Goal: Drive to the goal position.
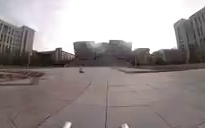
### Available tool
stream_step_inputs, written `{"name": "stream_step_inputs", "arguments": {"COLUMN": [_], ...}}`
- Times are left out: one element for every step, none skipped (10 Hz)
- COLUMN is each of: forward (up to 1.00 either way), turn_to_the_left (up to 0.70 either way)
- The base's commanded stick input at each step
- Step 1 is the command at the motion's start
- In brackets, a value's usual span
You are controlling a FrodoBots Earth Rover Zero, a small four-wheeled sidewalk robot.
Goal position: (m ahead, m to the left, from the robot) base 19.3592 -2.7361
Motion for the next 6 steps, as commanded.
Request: {"name": "stream_step_inputs", "arguments": {"forward": [1.00,1.00,1.00,1.00,1.00,1.00], "turn_to_the_left": [0.00,0.00,0.00,0.00,0.00,0.00]}}
